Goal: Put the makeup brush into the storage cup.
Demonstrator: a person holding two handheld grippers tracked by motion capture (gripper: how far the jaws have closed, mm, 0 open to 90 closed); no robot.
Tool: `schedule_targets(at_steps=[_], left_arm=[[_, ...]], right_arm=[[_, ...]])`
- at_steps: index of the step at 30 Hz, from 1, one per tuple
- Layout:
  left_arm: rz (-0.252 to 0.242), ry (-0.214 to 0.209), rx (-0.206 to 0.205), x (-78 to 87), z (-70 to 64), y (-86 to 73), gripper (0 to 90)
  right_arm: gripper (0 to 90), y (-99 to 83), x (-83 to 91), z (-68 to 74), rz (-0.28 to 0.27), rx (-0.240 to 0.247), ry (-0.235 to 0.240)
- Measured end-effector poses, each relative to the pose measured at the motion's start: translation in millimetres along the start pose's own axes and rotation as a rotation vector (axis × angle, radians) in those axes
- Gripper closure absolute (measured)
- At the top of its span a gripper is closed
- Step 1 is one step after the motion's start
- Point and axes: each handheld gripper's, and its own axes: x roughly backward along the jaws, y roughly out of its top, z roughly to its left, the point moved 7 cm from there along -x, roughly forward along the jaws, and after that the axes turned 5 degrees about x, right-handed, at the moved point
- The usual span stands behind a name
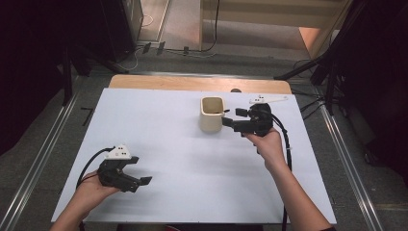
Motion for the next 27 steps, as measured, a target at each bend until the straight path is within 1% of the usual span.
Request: schedule_targets(at_steps=[2,5,6,9,11,15,17,19,22,24,26,27], left_arm=[[0.007,0.001,-0.003,0.5,0.3,0.4,9.4],[-0.004,-0.001,0.001,-0.1,0.3,1.4,9.4],[-0.004,-0.001,0.0,0.0,0.4,1.6,9.4],[-0.001,0.0,-0.003,0.2,1.1,1.9,9.4],[-0.004,-0.001,-0.001,0.1,1.3,2.2,9.4],[0.0,0.001,-0.004,0.8,2.1,3.0,9.4],[0.001,0.001,-0.005,0.6,2.2,3.3,9.4],[-0.002,0.001,-0.004,0.2,2.0,3.6,9.4],[-0.003,0.001,-0.003,0.3,2.2,3.9,9.4],[-0.006,0.0,-0.001,0.2,2.6,4.2,9.4],[0.007,0.005,-0.005,1.4,3.4,3.9,9.4],[0.004,0.003,-0.004,1.6,3.4,4.2,9.4]], right_arm=[[22.7,-4.1,0.8,0.6,0.008,-0.001,0.003],[22.7,-9.6,1.3,2.2,0.019,0.008,0.002],[22.7,-12.1,1.2,3.6,0.023,0.003,0.006],[22.7,-18.9,0.1,5.3,0.04,0.016,0.009],[22.7,-24.2,-0.2,5.8,0.057,0.027,-0.002],[22.7,-33.3,0.0,9.3,0.07,0.021,0.013],[22.6,-37.7,-0.8,11.1,0.075,0.03,0.016],[22.5,-41.6,-1.8,13.7,0.079,0.038,0.021],[22.5,-47.1,-3.9,19.0,0.094,0.034,0.032],[22.5,-49.7,-4.9,23.6,0.096,0.044,0.04],[22.2,-52.0,-5.0,28.9,0.098,0.055,0.047],[22.0,-52.6,-5.2,30.6,0.094,0.059,0.051]])
